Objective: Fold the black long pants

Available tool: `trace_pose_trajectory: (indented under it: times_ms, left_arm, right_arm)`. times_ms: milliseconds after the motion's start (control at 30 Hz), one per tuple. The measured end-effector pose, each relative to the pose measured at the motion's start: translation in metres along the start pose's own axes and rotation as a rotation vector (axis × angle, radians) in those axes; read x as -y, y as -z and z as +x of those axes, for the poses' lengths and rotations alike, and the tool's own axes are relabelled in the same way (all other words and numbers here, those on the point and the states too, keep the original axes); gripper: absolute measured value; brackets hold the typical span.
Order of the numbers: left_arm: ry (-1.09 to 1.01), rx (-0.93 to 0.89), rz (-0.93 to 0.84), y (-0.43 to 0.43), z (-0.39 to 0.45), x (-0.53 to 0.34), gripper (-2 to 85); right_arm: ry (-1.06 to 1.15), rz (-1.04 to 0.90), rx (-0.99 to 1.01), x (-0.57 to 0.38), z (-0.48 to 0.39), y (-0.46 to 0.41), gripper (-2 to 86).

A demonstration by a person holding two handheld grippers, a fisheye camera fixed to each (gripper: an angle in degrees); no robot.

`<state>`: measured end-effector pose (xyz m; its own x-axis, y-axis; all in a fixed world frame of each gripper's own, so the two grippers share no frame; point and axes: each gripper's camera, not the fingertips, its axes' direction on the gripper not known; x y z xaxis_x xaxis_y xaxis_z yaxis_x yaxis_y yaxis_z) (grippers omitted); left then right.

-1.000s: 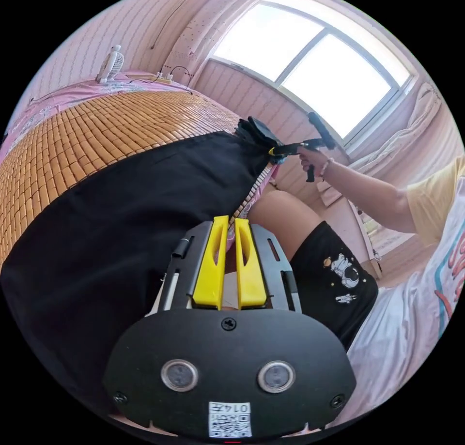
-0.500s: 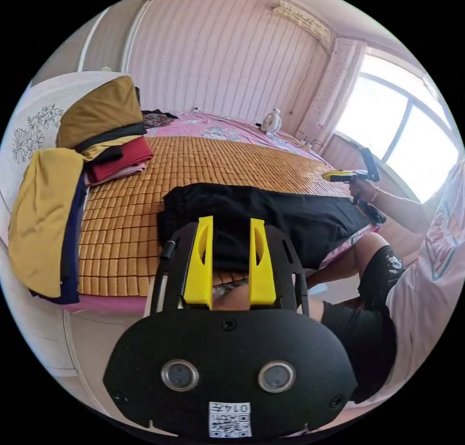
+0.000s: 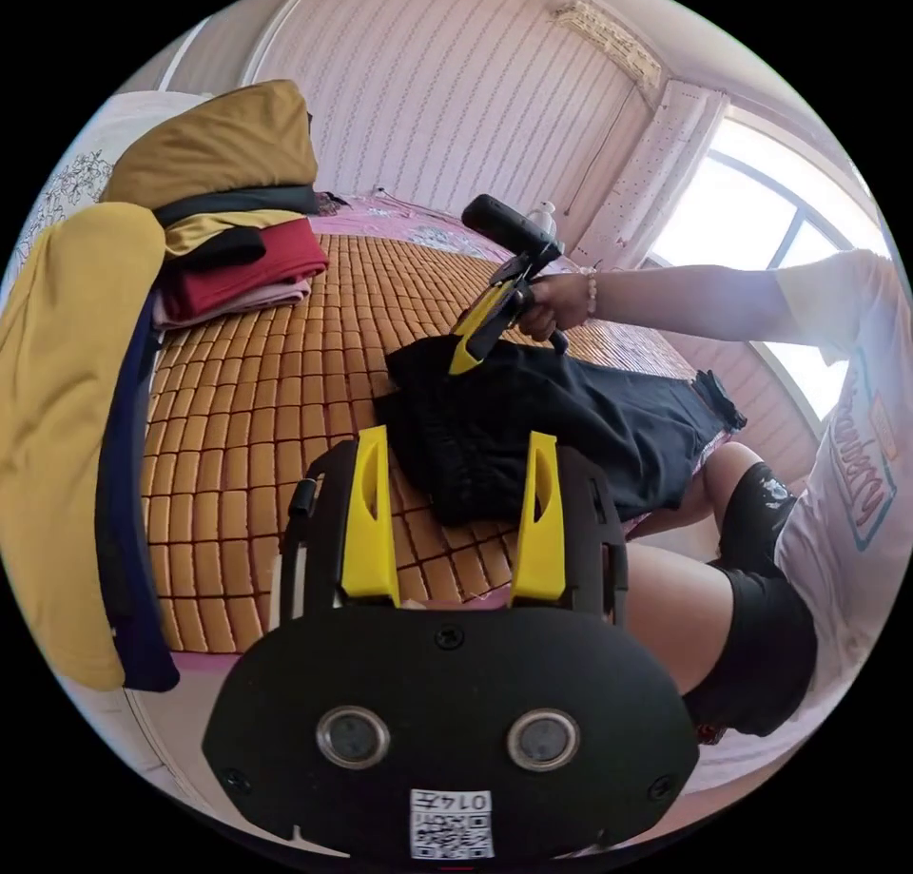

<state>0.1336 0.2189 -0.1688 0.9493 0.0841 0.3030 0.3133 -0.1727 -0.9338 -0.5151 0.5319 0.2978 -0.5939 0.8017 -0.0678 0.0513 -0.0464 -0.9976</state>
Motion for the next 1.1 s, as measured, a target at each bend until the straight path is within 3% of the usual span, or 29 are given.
trace_pose_trajectory:
  times_ms: [200, 367, 433, 567, 700, 767, 967, 1100]
  left_arm:
    - [-0.129, -0.156, 0.057, 0.005, -0.015, 0.003, 16.4]
    - [-0.180, -0.307, 0.108, 0.038, -0.005, -0.012, 9.4]
    - [-0.192, -0.308, 0.063, 0.046, 0.002, -0.018, 5.1]
    - [0.049, -0.188, -0.068, 0.048, -0.009, -0.033, 3.9]
    - [0.371, -0.130, -0.073, 0.044, -0.044, -0.052, 3.7]
    - [0.429, -0.125, -0.036, 0.046, -0.049, -0.056, 3.8]
    - [0.354, 0.122, -0.155, 0.029, -0.027, -0.044, 2.3]
    - [0.316, 0.330, -0.157, 0.025, -0.038, -0.012, 1.6]
  right_arm:
    - [0.243, -0.038, 0.410, 0.022, -0.006, 0.008, 1.5]
    - [0.309, -0.128, 0.592, 0.041, -0.015, -0.019, 1.1]
    - [0.325, -0.176, 0.550, 0.049, -0.024, -0.033, 1.1]
    - [0.233, -0.239, 0.250, 0.073, -0.033, -0.065, 1.3]
    - [0.180, -0.189, -0.100, 0.085, -0.047, -0.088, 2.4]
    - [0.190, -0.170, -0.219, 0.086, -0.053, -0.097, 3.5]
    - [0.161, -0.102, -0.317, 0.090, -0.055, -0.114, 6.2]
    - [0.085, 0.134, -0.419, 0.082, -0.064, -0.062, 5.1]
